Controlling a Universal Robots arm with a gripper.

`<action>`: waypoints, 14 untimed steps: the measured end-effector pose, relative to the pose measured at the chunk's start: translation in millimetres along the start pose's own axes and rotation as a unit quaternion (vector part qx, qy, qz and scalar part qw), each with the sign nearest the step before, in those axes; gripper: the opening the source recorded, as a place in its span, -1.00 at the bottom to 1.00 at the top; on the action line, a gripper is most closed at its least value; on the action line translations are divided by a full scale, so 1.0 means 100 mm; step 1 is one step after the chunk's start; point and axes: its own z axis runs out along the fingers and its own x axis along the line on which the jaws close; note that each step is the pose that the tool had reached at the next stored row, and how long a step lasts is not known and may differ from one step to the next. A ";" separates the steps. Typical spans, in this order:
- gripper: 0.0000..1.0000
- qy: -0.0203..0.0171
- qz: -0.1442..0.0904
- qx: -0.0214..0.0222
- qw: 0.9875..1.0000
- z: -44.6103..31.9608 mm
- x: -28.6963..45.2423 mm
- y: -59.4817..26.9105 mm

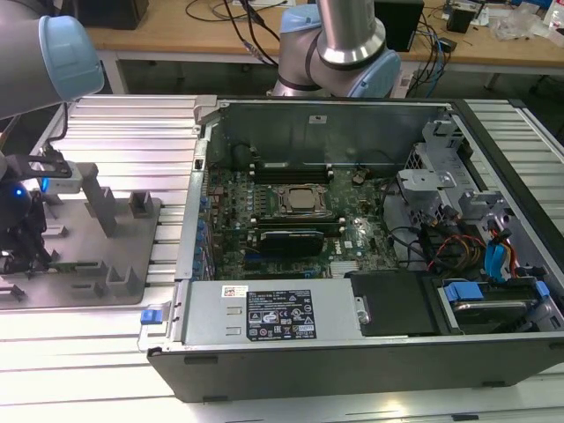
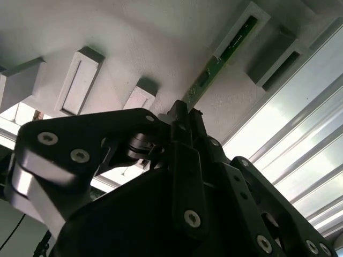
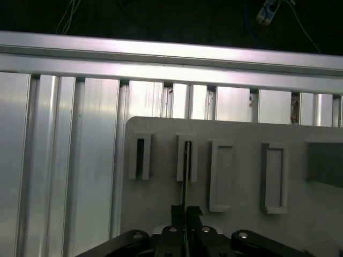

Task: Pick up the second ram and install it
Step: 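Pick up the second ram and move it above second insertion slot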

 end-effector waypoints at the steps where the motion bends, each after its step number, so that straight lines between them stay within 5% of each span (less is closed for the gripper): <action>1: -0.80 0.000 0.000 0.000 1.000 0.000 0.000 0.000; 6: -0.81 0.000 0.001 0.000 1.000 -0.002 0.000 0.000; 14: -0.81 -0.002 0.047 0.001 0.999 0.011 0.000 -0.001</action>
